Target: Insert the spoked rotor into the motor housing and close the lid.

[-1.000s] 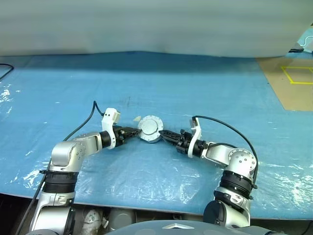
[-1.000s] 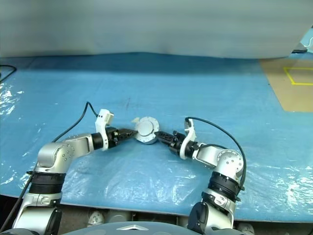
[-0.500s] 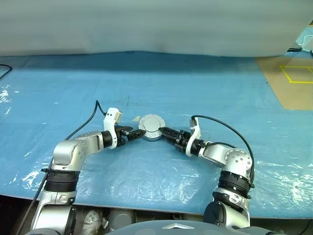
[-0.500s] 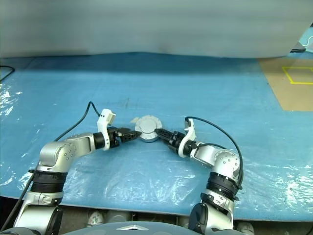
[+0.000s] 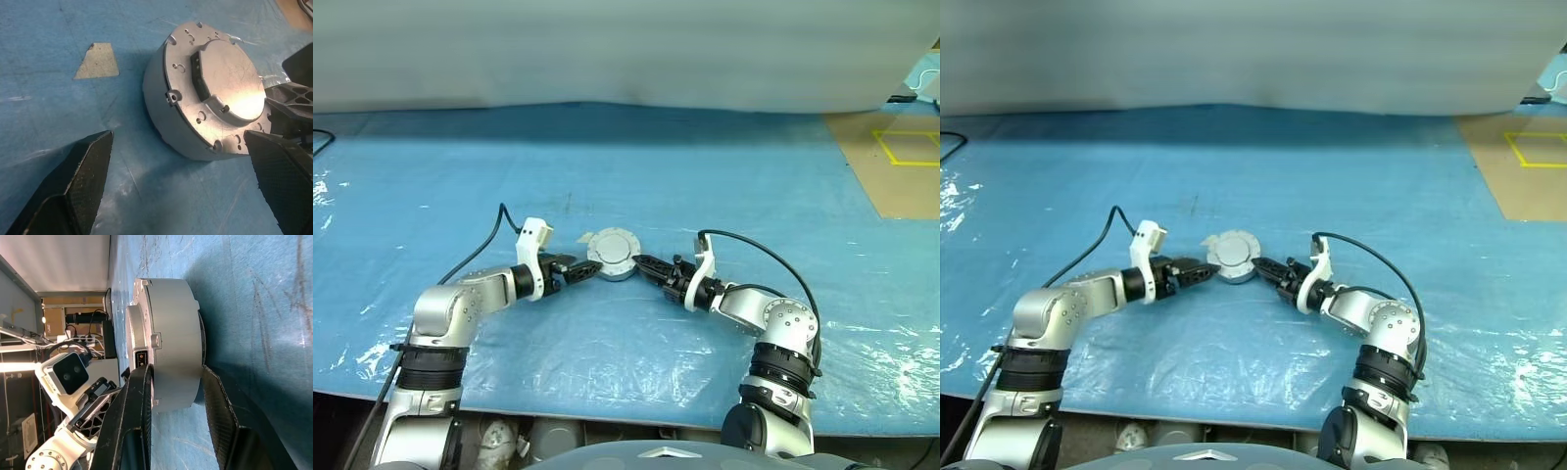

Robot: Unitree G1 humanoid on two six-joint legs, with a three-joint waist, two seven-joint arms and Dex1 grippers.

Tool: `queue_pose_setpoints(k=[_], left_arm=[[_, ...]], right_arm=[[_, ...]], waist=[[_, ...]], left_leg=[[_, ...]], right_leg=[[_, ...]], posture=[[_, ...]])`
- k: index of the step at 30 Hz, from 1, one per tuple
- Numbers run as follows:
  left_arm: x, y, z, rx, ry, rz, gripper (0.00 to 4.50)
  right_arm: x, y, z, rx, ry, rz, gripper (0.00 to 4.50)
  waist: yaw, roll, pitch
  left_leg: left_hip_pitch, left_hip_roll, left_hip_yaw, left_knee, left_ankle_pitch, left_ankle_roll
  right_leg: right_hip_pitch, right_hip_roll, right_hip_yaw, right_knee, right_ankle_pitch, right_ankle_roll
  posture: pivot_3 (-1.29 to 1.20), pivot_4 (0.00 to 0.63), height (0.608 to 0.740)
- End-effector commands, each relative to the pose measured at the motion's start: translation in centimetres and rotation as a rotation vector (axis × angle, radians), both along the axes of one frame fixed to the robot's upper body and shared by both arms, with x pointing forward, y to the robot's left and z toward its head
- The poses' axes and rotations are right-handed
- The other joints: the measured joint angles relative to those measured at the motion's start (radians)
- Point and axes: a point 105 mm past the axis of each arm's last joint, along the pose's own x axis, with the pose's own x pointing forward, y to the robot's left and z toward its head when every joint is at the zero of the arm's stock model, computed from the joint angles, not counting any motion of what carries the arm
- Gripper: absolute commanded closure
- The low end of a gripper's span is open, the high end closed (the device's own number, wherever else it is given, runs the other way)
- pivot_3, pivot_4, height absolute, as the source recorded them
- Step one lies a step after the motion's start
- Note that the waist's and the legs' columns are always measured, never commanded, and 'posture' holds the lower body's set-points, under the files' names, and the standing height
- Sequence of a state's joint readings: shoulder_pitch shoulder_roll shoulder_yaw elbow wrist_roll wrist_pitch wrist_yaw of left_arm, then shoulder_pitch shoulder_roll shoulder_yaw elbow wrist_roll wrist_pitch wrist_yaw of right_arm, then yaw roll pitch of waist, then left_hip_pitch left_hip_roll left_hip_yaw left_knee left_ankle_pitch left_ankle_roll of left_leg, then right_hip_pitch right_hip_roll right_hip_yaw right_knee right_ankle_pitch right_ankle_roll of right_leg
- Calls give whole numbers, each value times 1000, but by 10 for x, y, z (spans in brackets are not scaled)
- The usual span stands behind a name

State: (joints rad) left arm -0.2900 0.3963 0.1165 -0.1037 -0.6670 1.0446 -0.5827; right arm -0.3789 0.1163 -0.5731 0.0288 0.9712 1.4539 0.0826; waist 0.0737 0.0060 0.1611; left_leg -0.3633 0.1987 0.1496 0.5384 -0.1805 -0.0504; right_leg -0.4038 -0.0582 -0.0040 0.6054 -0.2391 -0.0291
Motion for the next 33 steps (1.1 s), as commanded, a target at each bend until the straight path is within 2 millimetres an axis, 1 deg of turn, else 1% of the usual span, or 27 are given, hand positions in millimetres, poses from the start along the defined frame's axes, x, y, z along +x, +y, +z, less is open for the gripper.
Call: queue_pose_setpoints(k=[1, 6, 8, 11, 12, 14, 16, 20, 24, 27, 30, 33], left_arm=[[-4, 14, 16, -64, -38, 37, 561], [-20, 23, 31, -229, -38, 43, 2341], [-25, 28, 33, -317, -13, 73, 3083], [-19, 44, 29, -475, 36, 222, 4203], [-18, 47, 27, -515, 52, 262, 4491], [-17, 47, 19, -572, 99, 329, 4500], [-17, 39, 13, -631, 144, 363, 4500], [-13, 21, 2, -723, 235, 423, 4500], [-9, 3, 11, -838, 249, 405, 4500], [-7, -7, 22, -905, 240, 371, 4500], [-4, -14, 31, -955, 231, 346, 4500], [-6, -17, 43, -1016, 199, 299, 3894]], right_arm=[[1, 3, 7, 66, -19, -17, 3386], [10, -1, 22, 112, -67, -50, 3386], [15, -3, 28, 129, -81, -65, 3386], [19, -4, 34, 144, -93, -75, 3386], [19, -4, 36, 150, -97, -77, 3386], [21, -3, 42, 162, -111, -82, 3386], [23, -3, 51, 187, -135, -92, 3386], [30, 1, 75, 232, -194, -111, 3386], [33, 9, 99, 265, -242, -103, 3386], [31, 17, 110, 273, -262, -81, 3386], [29, 23, 117, 275, -272, -59, 3386], [26, 27, 119, 267, -278, -39, 3386]], waist=[[-1, 0, 0], [-2, -1, 0], [-2, -1, 1], [-2, 0, 1], [-2, -1, 1], [-2, -1, 1], [-2, -2, 2], [-2, -5, 4], [-2, -5, 4], [-1, -5, 4], [-2, -5, 4], [-2, -5, 4]], left_leg=[[-1, 0, 0, 0, 0, 0], [-4, 1, -1, 2, 0, 0], [-4, 1, -1, 2, 0, 0], [-5, 1, -1, 3, 0, 0], [-5, 1, -1, 3, 0, 0], [-5, 1, -1, 3, 0, 0], [-6, 1, -1, 3, 0, 0], [-7, 2, -2, 4, 0, 0], [-7, 2, -2, 5, 0, 0], [-8, 2, -2, 5, 0, 0], [-8, 2, -2, 5, 0, 0], [-7, 2, -2, 6, 0, 0]], right_leg=[[-1, 0, 0, 0, 0, 0], [-2, 0, -2, 0, 0, 0], [-2, 0, -2, 0, 0, 0], [-3, 0, -2, 1, 0, 0], [-3, 0, -2, 1, 0, 0], [-3, 0, -2, 1, 0, 0], [-3, 1, -2, 0, 0, 0], [-3, 1, -3, 0, 0, 0], [-3, 1, -3, 0, 1, 1], [-3, 2, -3, 0, 1, 1], [-3, 2, -3, 0, 1, 1], [-3, 2, -3, 0, 1, 1]], posture=[[0, 150, 740], [0, 150, 740], [0, 150, 740], [0, 150, 740], [0, 150, 740], [0, 150, 740], [0, 150, 740], [0, 150, 740], [0, 150, 740], [0, 150, 740], [0, 150, 740], [0, 150, 740]])
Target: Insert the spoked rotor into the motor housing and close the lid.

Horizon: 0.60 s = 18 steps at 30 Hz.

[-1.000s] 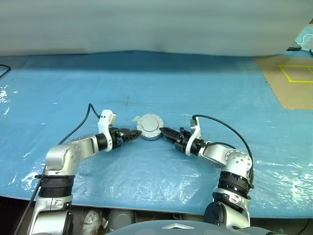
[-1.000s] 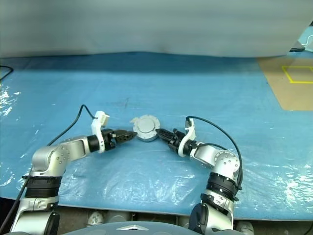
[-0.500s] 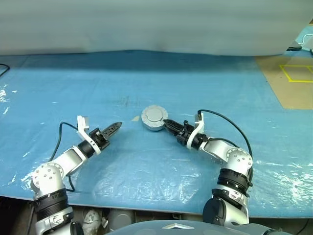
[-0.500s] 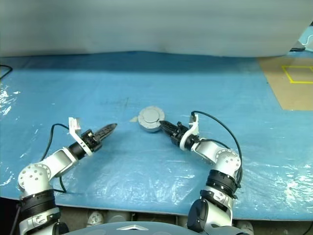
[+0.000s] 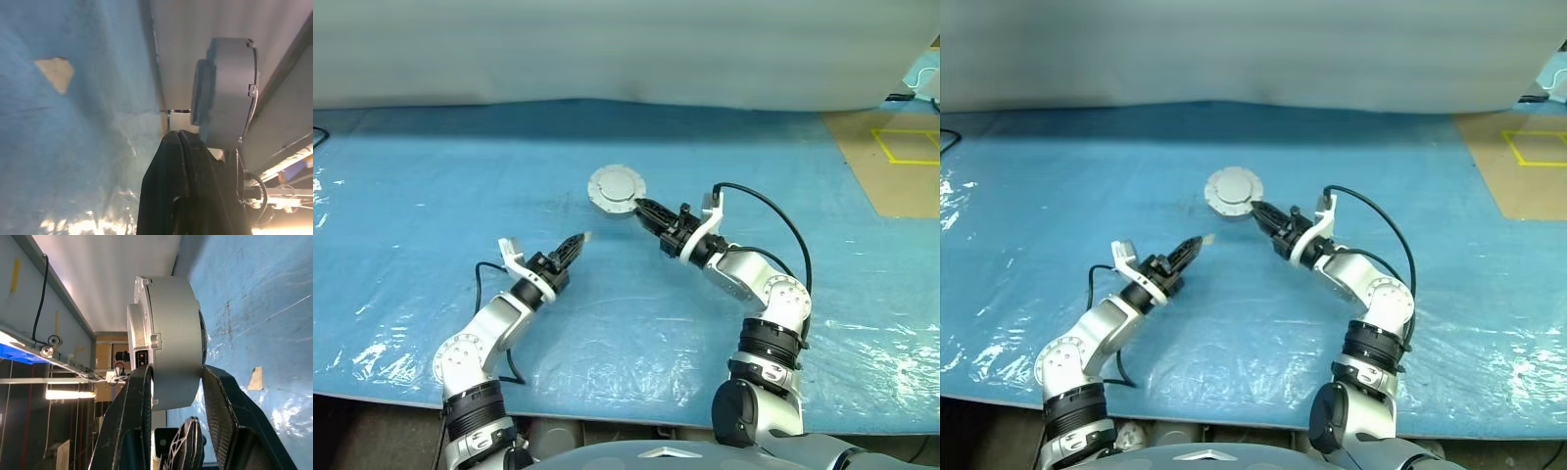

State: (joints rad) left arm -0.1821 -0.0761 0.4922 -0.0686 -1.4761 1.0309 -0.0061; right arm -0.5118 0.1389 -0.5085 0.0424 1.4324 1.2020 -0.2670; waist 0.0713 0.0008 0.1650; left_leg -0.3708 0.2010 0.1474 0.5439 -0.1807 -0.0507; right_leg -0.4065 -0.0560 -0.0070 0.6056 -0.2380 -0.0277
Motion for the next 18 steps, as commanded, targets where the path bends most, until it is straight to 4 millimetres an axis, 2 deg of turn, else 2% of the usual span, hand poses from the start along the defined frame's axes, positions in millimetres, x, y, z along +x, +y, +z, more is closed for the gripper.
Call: queue_pose_setpoints(k=[1, 11, 18], left_arm=[[-3, -1, 22, -75, -89, -11, 3558], [-11, 8, 31, -131, -164, -3, 28], [-3, 2, 32, -102, -170, -7, 0]], right_arm=[[-8, 11, 41, 59, -150, 55, 3386], [-8, 11, 35, 34, -124, 66, 3386], [-13, 16, 32, 27, -115, 93, 3386]], waist=[[0, 0, 0], [1, 0, 0], [2, 0, 0]], left_leg=[[0, 0, 0, 0, 0, 0], [-1, 0, 0, 2, 0, 0], [-1, 0, 0, 3, 0, 0]], right_leg=[[0, 0, 0, 0, 0, 0], [0, 0, 0, 0, 1, 3], [0, 0, 0, 0, 2, 3]], posture=[[0, 150, 740], [0, 150, 740], [0, 150, 740]])
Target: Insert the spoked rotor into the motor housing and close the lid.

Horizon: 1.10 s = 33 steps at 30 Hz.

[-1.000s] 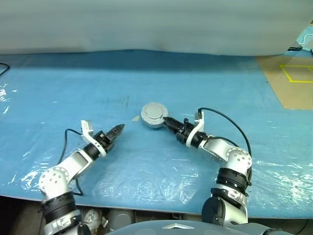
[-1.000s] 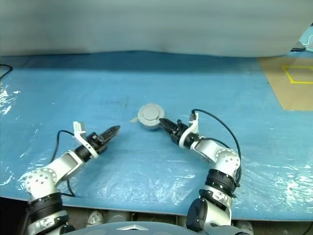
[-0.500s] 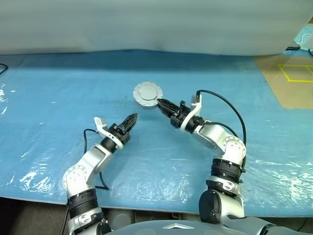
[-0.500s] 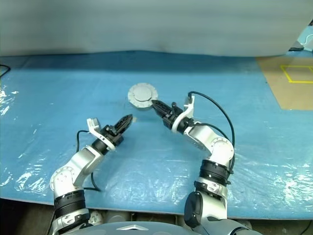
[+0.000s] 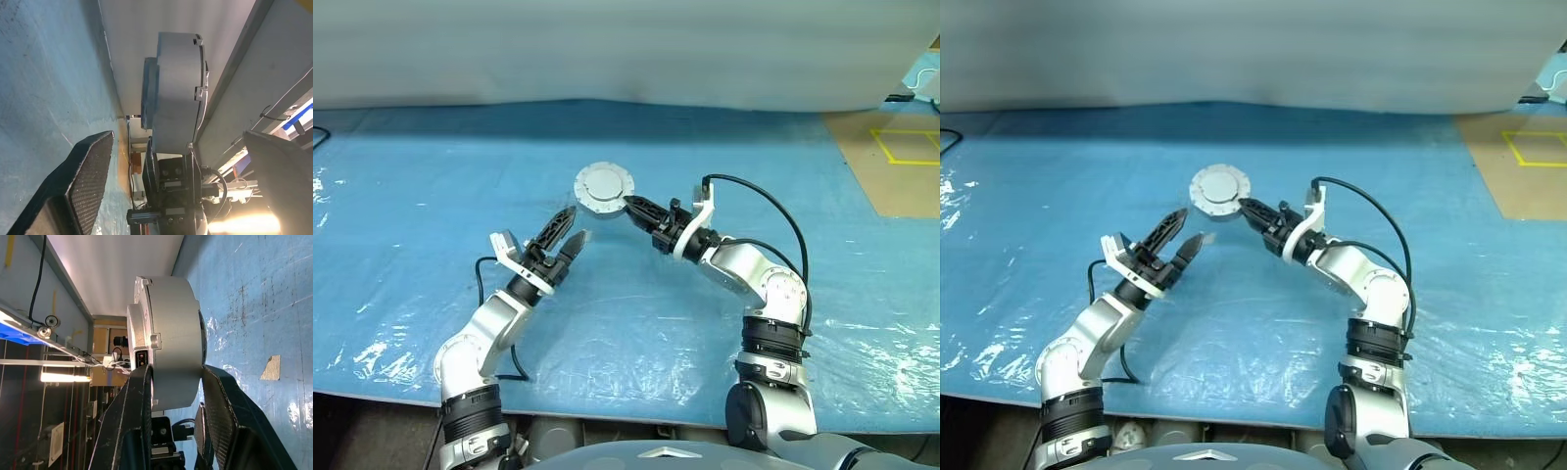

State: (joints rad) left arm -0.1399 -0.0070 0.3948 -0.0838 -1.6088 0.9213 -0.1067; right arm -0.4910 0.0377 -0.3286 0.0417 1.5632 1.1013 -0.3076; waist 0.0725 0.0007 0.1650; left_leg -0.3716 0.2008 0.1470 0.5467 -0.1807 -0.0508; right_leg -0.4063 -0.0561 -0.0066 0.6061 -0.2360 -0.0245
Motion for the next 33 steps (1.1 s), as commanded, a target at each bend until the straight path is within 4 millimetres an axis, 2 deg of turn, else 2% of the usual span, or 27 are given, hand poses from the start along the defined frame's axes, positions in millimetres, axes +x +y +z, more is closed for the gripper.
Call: queue_pose_setpoints(k=[1, 12, 19, 22, 26, 27, 30, 33], left_arm=[[5, -4, 13, 14, -58, 2, 0], [11, -8, 15, 55, -78, -17, 0], [17, -11, 12, 54, -55, -16, 0], [16, -8, 13, 30, -49, -7, 601], [14, -5, 10, 43, -18, 5, 2006], [15, -3, 8, 53, -5, 12, 2185], [22, 5, 1, 97, 36, 53, 2163], [37, 17, -2, 134, 69, 105, 2163]], right_arm=[[-11, 8, 25, 70, -90, 53, 3386], [-34, 24, 19, 67, -62, 130, 3386], [-38, 25, 18, 58, -59, 146, 3386], [-36, 21, 13, 10, -65, 125, 3386], [-30, 11, 1, -26, -37, 72, 3386], [-29, 8, -3, -44, -36, 60, 3036], [-32, -2, -13, -97, -51, 41, 2001], [-34, -14, -20, -238, -159, 11, 1007]], waist=[[1, 0, 0], [0, 0, 0], [2, 0, 0], [2, 0, 0], [1, 0, 0], [1, 0, 0], [4, 0, 0], [9, -1, 0]], left_leg=[[0, 0, 0, 0, 0, 0], [0, 0, -1, 2, 0, 0], [-1, 0, -1, 6, 0, 0], [-1, 0, -1, 7, 0, 0], [-2, 0, -1, 8, 0, 0], [-2, 0, -1, 8, 0, 0], [-3, 0, -1, 9, 0, 0], [-3, 0, -2, 10, 0, 0]], right_leg=[[0, 0, 0, 0, 0, 0], [0, 0, 0, 1, 1, 1], [1, 0, 0, 1, 2, 3], [1, 0, 0, 1, 3, 4], [1, 0, 1, 1, 4, 4], [1, 0, 0, 1, 4, 4], [1, 0, 0, 1, 4, 4], [1, 0, 0, 1, 4, 5]], posture=[[0, 150, 740], [0, 150, 740], [0, 150, 740], [0, 150, 740], [0, 150, 740], [0, 150, 740], [0, 150, 740], [0, 150, 740]])
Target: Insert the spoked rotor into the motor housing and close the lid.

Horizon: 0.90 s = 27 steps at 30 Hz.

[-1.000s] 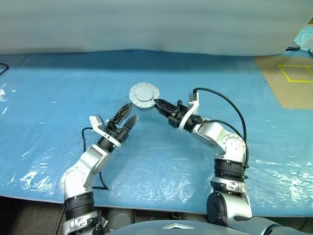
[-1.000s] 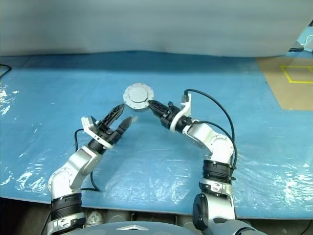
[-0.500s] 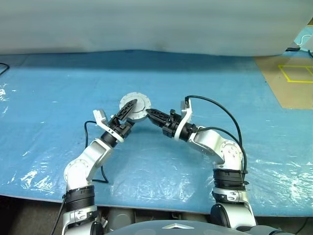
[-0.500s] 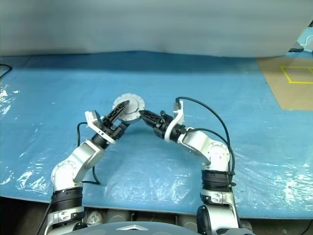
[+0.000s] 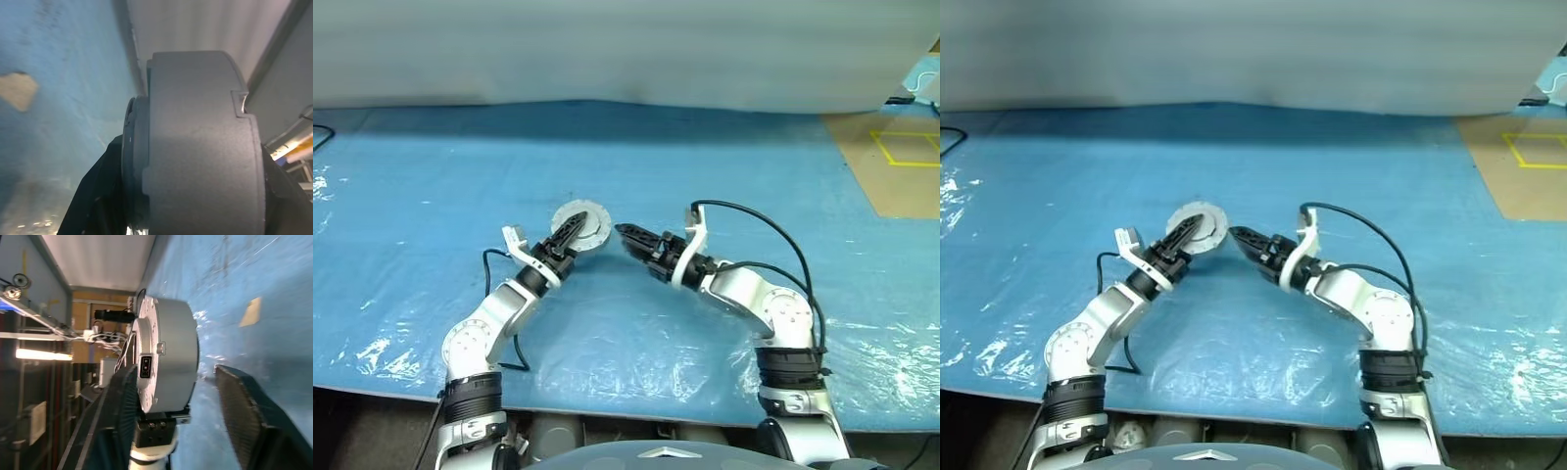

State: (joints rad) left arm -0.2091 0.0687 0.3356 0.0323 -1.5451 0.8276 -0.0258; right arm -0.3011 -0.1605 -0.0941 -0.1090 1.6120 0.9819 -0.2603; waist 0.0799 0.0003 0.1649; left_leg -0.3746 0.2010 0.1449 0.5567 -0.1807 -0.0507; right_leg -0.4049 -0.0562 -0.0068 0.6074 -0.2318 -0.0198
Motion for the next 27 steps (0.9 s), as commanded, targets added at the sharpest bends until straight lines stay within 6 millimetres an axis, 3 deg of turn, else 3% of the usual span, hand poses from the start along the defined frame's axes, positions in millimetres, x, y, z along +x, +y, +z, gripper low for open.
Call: queue_pose_setpoints(k=[1, 3, 8, 14, 21, 27], left_arm=[[20, 16, 18, 29, -49, 71, 2163], [36, 23, 15, 55, -28, 99, 2163], [85, 38, 10, 164, 42, 170, 2163], [132, 50, 24, 256, 66, 274, 2163], [146, 19, 38, 294, 54, 249, 2163], [143, 13, 15, 383, 129, 233, 2163]], right_arm=[[-7, -8, 3, -178, -201, 12, 629], [-10, -16, -9, -306, -269, 5, 4], [-9, -36, -19, -523, -494, -79, 0], [-4, -72, -39, -836, -674, -234, 0], [-6, -83, -57, -972, -731, -262, 0], [-10, -71, -65, -965, -728, -206, 0]], waist=[[4, 0, 0], [13, -1, 0], [22, -4, 1], [24, -11, 5], [21, -12, 6], [16, -13, 6]], left_leg=[[-1, 0, 0, 1, 0, 0], [-2, 0, -1, 4, 0, 0], [-2, 0, -1, 7, 0, 0], [-6, -3, -2, 9, 0, 0], [-9, -5, -9, 9, 0, 0], [-9, -5, -10, 9, 0, 1]], right_leg=[[0, 0, 0, 0, 0, 1], [0, 0, 0, 0, 0, 7], [1, -1, 0, 0, 2, 10], [0, -4, 1, -2, 6, 9], [-1, -4, -3, -2, 9, 4], [0, -4, -3, -1, 10, 2]], posture=[[0, 150, 740], [0, 150, 740], [0, 150, 740], [0, 150, 740], [0, 150, 740], [0, 150, 740]])
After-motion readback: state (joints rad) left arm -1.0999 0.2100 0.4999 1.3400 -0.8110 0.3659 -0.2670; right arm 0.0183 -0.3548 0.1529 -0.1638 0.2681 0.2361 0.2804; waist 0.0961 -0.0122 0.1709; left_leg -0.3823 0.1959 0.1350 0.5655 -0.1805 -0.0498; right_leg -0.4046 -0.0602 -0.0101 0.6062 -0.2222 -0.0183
